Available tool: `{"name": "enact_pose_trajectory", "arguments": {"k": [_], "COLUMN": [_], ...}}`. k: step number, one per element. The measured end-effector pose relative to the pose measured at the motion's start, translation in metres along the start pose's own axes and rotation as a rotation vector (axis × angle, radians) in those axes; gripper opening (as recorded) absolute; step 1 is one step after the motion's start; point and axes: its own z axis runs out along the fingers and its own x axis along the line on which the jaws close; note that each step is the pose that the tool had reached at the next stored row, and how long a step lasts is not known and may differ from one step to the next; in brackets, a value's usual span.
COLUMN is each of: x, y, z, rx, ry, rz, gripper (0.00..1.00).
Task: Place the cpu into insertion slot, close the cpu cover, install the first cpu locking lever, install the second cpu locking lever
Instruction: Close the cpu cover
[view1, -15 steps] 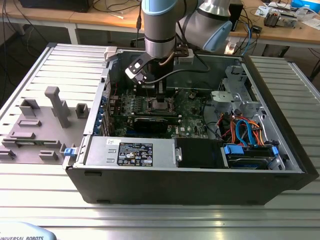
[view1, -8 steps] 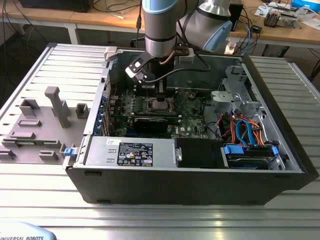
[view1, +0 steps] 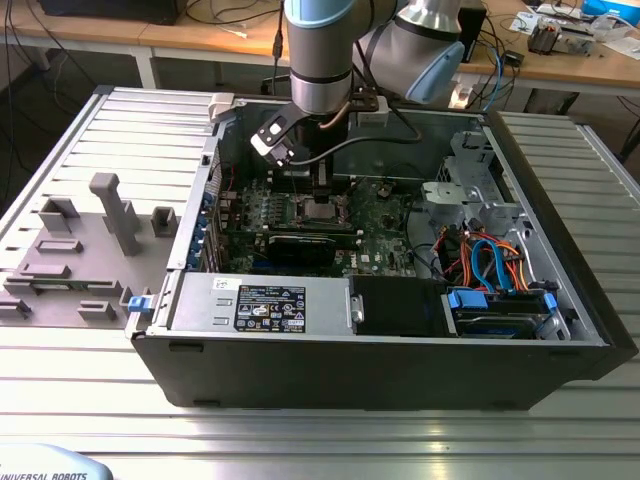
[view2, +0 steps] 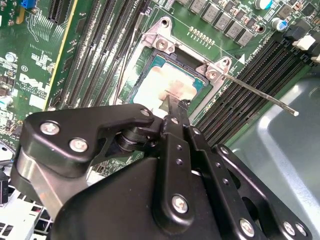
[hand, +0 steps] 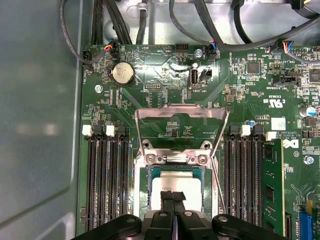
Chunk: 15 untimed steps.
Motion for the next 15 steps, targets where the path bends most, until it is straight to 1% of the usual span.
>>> {"name": "enact_pose_trajectory", "arguments": {"k": [3,9,10,11,12,13,15], "x": [0.0000,-0.0001,0.0000,0.0000,0.0000,0.0001,0.0002], "y": [0.0003,0.0043,0.0046,0.0046,0.0047,0.0058,0.0062], "z": [0.0000,-0.0004,-0.0004,-0.0004,-0.0020,-0.0159,-0.0204], "rx": [0.0001,0.0165,0.0218,0.0218,0.0219,0.0221,0.0223], "ry": [0.0001,0.0003,0.0003,-0.0002,-0.0005,-0.0005,-0.0006], "rz": [0.000,0.000,0.000,0.000,0.000,0.000,0.000], "gripper": [0.11,0.11,0.11,0.11,0.11,0.11,0.11]}}
